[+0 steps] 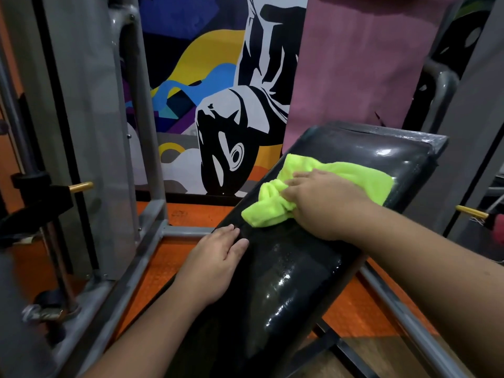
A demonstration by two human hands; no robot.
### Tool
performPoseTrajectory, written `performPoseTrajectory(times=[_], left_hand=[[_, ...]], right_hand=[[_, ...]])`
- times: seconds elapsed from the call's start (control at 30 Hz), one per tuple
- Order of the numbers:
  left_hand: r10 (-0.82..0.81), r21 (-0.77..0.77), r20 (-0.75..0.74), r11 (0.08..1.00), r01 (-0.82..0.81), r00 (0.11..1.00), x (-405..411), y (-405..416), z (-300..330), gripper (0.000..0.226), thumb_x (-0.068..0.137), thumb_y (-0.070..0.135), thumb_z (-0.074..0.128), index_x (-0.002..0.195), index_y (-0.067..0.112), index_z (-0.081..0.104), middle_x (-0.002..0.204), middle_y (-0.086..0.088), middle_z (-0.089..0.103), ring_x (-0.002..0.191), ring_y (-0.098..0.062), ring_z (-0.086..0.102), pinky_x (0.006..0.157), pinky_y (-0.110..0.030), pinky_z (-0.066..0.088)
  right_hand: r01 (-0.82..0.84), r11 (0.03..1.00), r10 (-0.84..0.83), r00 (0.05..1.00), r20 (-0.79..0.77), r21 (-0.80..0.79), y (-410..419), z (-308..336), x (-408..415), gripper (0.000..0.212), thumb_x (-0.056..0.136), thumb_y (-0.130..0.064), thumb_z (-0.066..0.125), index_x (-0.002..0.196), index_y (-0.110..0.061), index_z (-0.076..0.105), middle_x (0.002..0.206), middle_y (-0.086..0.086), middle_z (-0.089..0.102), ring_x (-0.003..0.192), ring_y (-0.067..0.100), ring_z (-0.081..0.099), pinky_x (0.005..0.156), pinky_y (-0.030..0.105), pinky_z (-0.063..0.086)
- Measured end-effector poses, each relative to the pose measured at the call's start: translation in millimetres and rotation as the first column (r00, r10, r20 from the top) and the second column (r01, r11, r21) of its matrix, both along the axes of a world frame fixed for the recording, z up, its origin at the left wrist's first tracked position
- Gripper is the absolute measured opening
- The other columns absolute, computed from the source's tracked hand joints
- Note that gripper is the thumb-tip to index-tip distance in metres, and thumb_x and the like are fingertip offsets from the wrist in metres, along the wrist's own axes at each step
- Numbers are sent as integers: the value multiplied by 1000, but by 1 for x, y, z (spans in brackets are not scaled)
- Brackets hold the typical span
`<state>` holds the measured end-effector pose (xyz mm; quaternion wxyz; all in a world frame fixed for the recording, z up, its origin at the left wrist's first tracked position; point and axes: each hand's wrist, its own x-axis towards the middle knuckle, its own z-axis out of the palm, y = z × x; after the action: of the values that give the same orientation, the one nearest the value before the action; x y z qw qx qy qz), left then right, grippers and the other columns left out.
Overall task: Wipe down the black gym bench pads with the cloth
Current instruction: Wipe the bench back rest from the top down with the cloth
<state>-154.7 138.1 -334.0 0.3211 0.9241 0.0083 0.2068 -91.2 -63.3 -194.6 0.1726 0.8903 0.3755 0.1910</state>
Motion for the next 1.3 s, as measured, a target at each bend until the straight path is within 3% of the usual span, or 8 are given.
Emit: performPoseTrajectory(times=[0.37,0.47,0.57,0.7,0.83,0.97,1.17,1.3], left_hand=[[-15,2,15,1000,15,1000,-2,0,-1,52,97,54,37,142,30,45,150,14,39,139,-5,31,115,-30,26],[-18,-11,24,1000,18,1000,-1,1,-3,53,97,53,38,143,29,45,152,15,37,140,-3,28,114,-24,21],[-7,-2,27,1000,7,1000,0,1,-2,53,97,53,37,143,27,45,152,14,37,140,-3,28,115,-25,21],[-33,0,30,999,33,999,-1,1,-5,54,96,54,36,142,28,46,151,15,38,139,-2,29,115,-26,22],[-11,-2,36,1000,11,999,1,2,-5,55,96,55,36,143,27,45,152,13,36,141,-3,27,117,-29,22],[-30,18,33,999,29,999,-2,1,-5,54,97,55,35,143,28,45,151,16,37,140,-1,27,116,-27,22],[-17,24,30,1000,16,999,-3,1,-2,54,98,53,34,145,28,42,153,14,34,142,-3,24,113,-22,18],[-37,42,21,998,36,999,-4,2,-4,55,97,56,33,144,28,42,153,15,34,141,-2,25,116,-28,22]], right_hand=[[-20,999,18,998,-64,-35,2,-5,10,37,90,-27,45,123,-24,62,135,-2,59,133,21,46,110,39,37],[58,996,-51,994,-97,67,7,6,17,33,83,-29,43,108,-26,64,123,1,63,121,27,54,95,46,49],[-1,1000,1,1000,-23,0,23,-3,25,24,83,-27,43,97,-25,62,109,0,65,113,27,56,96,45,47],[31,1000,-31,993,-110,-6,10,-2,27,44,78,-37,32,106,-25,63,120,-1,64,121,27,54,97,45,48],[4,1000,-3,999,-34,3,29,0,28,21,88,-25,46,103,-25,62,114,0,63,117,25,54,102,43,43],[43,999,-45,992,-118,-22,20,-1,27,36,85,-32,40,112,-25,63,122,1,63,122,27,54,100,45,46],[49,999,-51,994,-93,-18,40,-3,31,16,85,-27,44,94,-27,57,109,2,63,106,29,57,93,45,49],[131,991,-129,973,-190,-3,32,9,33,32,79,-33,38,102,-30,60,113,1,63,110,28,58,89,47,52]])
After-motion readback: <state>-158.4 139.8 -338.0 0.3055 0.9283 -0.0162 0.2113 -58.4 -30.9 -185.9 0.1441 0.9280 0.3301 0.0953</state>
